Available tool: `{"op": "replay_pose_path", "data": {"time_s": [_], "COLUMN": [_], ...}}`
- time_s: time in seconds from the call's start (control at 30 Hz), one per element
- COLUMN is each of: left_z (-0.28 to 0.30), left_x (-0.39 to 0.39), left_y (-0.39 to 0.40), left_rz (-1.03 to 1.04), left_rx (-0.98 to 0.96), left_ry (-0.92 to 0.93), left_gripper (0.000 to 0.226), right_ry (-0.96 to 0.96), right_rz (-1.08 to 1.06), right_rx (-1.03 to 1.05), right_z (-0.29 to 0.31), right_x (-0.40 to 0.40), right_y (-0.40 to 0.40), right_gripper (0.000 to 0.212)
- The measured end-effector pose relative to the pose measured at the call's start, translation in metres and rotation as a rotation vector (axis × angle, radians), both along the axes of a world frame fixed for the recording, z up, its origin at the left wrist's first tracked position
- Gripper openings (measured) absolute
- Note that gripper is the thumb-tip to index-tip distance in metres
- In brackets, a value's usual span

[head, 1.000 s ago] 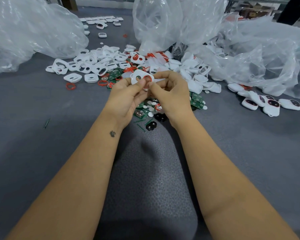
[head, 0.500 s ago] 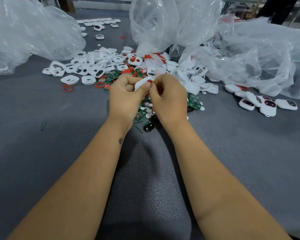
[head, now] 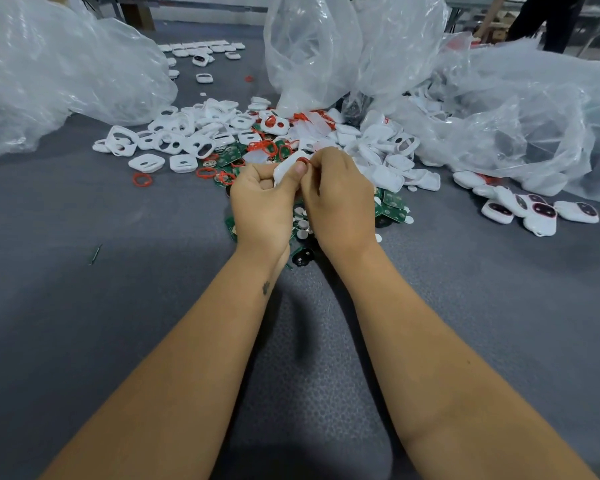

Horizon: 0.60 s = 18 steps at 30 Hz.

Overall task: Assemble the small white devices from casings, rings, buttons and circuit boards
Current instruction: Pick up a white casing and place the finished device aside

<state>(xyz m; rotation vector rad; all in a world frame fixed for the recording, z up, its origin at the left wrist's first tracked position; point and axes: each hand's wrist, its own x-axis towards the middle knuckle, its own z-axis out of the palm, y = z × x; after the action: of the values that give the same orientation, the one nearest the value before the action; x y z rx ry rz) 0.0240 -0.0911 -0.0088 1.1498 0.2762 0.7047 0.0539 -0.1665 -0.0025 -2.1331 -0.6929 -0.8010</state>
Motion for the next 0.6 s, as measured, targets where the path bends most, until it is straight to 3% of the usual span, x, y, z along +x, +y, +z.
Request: {"op": "replay_pose_path", "data": {"time_s": [0.33,0.6], "left_z": [0.005,0.0097], "left_x": [0.0003,-0.0016], "left_y": [-0.0006,0.0017], "left_rz": [-0.019,-0.122], "left_rx": [-0.038,-0.271], "left_ry": [0.088,0.047], "left_gripper": [0.034,0.026], "right_ry": [-0.025,-0.226], "right_rz": [0.01,-0.028], "right_rx": [-0.014,-0.034], "right_z": [0.0029,0.0073], "right_x": [0.0024,-0.0028], "right_y": [-0.0052,-0.0032], "right_gripper": [0.021,0.015]}}
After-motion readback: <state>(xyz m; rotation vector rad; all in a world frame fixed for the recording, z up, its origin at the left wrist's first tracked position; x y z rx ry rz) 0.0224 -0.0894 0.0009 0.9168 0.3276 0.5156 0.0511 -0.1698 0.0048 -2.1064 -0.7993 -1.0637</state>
